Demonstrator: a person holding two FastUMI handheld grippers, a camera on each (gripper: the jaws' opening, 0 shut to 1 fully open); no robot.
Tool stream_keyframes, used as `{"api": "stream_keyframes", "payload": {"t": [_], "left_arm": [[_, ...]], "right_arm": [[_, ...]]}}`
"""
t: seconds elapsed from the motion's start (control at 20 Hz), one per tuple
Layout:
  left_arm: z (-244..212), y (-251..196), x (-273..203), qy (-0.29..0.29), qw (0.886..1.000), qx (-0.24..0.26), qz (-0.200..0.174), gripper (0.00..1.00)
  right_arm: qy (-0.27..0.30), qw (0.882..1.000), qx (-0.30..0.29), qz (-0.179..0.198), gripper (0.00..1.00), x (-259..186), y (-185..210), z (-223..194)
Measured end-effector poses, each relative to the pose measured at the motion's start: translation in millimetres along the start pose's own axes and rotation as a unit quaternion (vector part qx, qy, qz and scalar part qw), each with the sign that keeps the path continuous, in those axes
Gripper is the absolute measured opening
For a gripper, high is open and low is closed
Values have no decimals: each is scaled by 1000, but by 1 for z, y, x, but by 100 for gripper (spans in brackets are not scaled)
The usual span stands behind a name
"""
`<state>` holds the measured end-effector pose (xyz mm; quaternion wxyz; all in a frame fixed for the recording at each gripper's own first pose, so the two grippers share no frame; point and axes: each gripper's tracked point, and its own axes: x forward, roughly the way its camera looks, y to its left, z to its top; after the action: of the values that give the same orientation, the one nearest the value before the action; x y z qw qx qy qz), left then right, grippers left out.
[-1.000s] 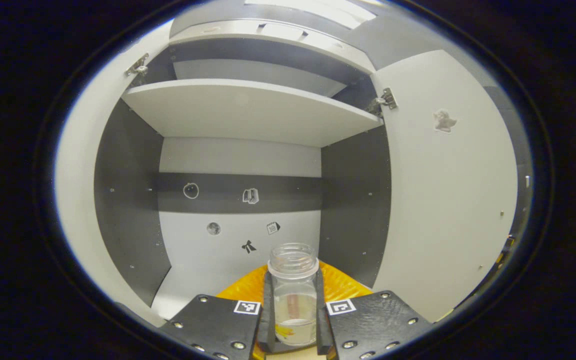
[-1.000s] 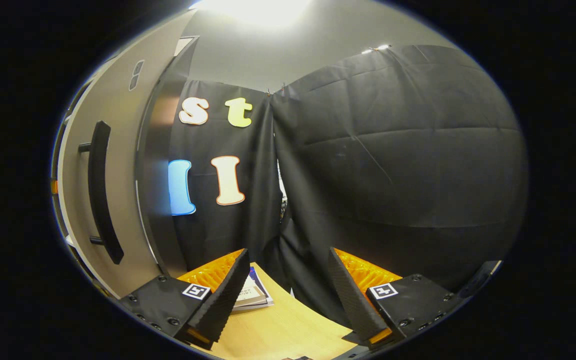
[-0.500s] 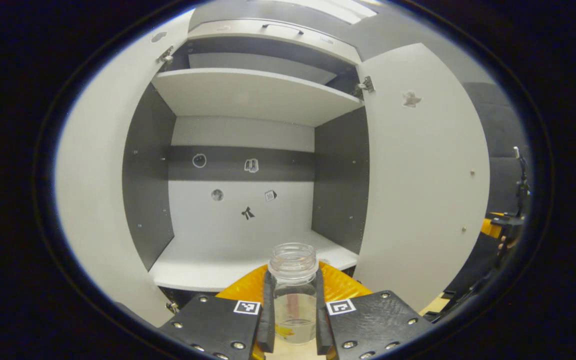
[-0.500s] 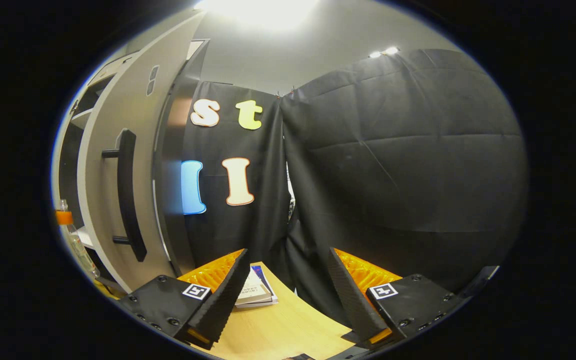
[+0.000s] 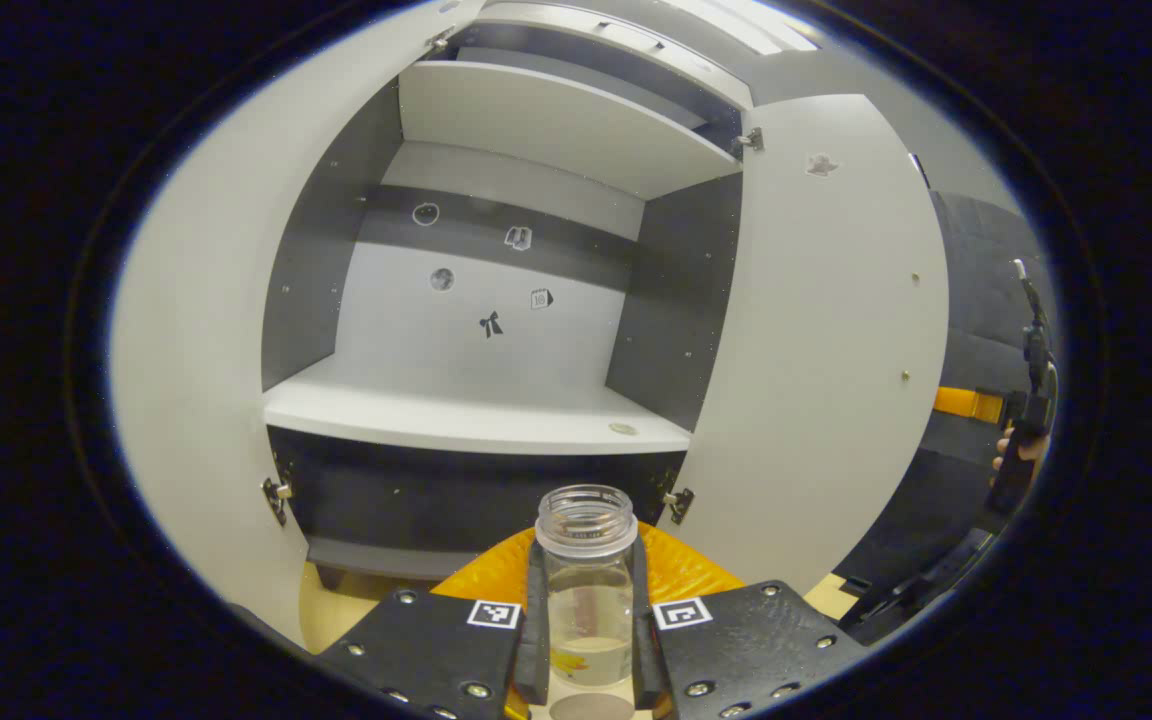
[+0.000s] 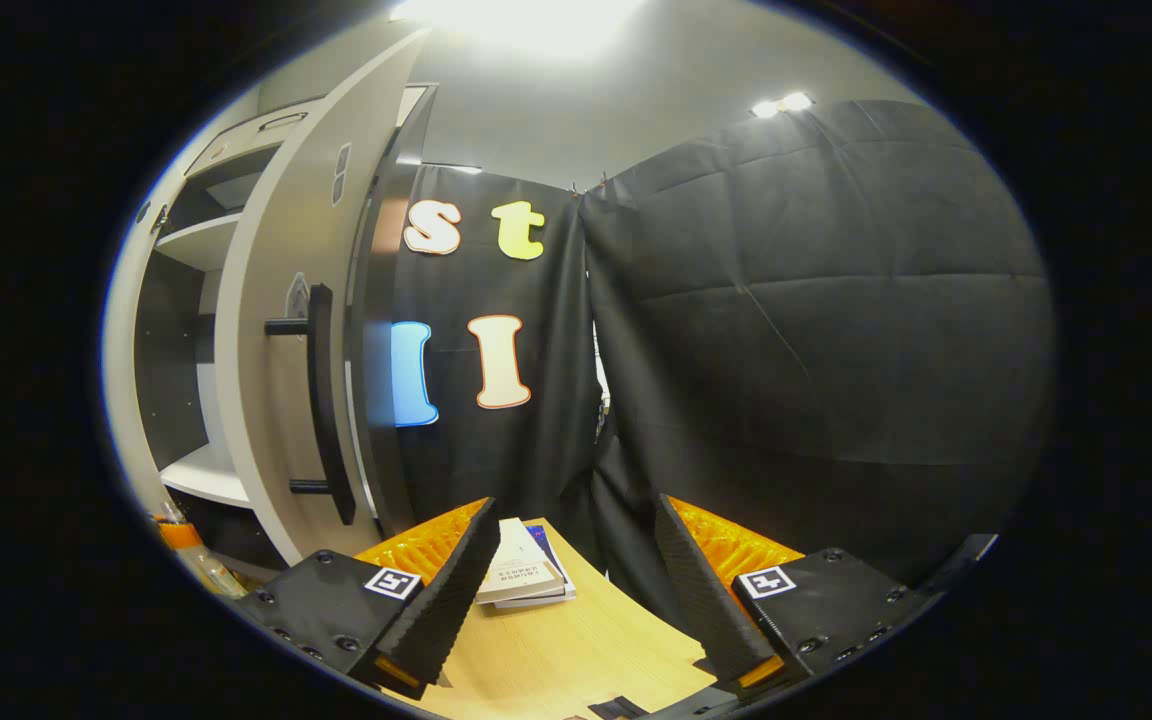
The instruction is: Grasp the bottle in the cabinet with the left hand and place it on the coaster, then close the right door with the right hand and the left door with the left hand.
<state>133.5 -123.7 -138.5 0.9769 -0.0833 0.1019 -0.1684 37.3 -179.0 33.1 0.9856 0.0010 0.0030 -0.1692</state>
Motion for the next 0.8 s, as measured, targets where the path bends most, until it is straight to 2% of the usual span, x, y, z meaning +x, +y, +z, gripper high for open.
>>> {"api": "stream_keyframes", "payload": {"t": [0.15, 0.25, 0.3, 0.5, 0.55, 0.7, 0.75, 0.8], "left_arm": [[-37, -2, -3, 14, 1000, -2, -6, 33], [-60, -5, -4, 22, 1000, -1, -11, 33], [-69, -8, -3, 24, 1000, 2, -14, 33], [-105, -16, -7, 17, 999, 23, -27, 34], [-114, -18, -3, 16, 999, 29, -30, 27], [-138, -22, -4, 17, 998, 47, -34, 29], [-144, -26, -4, 15, 998, 54, -39, 32], [-149, -28, -4, 12, 997, 66, -43, 35]], "right_arm": [[3, 1000, -7, 2, 96, -8, 2, 0], [4, 1000, -9, -3, 99, -13, -3, 1], [7, 1000, -12, -6, 96, -15, -4, 0], [23, 1000, -15, -9, 96, -25, -8, -6], [27, 999, -18, -10, 96, -28, -9, -8], [42, 999, -15, -10, 96, -36, -11, -16], [49, 999, -12, -11, 99, -37, -12, -20], [54, 998, -8, -13, 96, -39, -14, -22]]}}
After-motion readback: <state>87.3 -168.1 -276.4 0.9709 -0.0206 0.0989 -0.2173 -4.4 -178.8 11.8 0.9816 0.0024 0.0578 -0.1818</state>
